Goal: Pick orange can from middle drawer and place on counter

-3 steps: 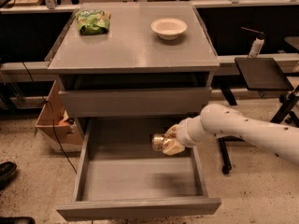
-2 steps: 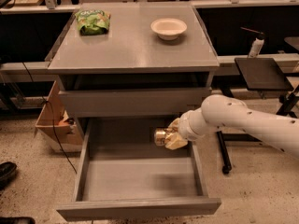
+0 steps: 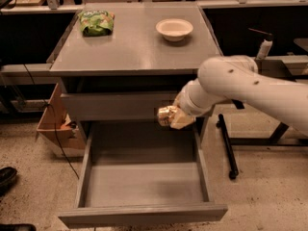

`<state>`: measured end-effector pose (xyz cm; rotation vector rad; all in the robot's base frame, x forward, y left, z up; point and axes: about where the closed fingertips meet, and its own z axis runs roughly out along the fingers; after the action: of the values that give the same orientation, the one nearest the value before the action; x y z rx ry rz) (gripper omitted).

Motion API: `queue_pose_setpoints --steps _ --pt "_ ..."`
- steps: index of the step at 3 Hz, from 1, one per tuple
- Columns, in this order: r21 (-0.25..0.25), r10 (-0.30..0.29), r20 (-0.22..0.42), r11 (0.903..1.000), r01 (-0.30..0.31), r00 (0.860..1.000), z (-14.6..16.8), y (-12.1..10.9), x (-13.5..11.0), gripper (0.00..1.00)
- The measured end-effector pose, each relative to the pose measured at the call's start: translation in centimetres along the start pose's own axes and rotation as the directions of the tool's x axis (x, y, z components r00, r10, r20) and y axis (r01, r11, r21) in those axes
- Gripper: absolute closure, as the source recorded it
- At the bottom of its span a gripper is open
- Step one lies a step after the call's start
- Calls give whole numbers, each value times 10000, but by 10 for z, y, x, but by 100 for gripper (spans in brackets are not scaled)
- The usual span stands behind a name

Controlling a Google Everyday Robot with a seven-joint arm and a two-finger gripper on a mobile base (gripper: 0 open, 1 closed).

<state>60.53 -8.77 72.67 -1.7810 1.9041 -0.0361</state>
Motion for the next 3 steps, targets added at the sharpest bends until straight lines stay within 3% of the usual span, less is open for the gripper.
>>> queue_pose_setpoints --steps 1,2,3 --pt "659 -492 -788 9963 545 9957 -44 -38 -26 100" --pt "1363 -728 -1358 9864 914 9881 -85 -73 -45 100" --pt "2033 -1014 -1411 9706 1291 9848 -117 -102 -62 100"
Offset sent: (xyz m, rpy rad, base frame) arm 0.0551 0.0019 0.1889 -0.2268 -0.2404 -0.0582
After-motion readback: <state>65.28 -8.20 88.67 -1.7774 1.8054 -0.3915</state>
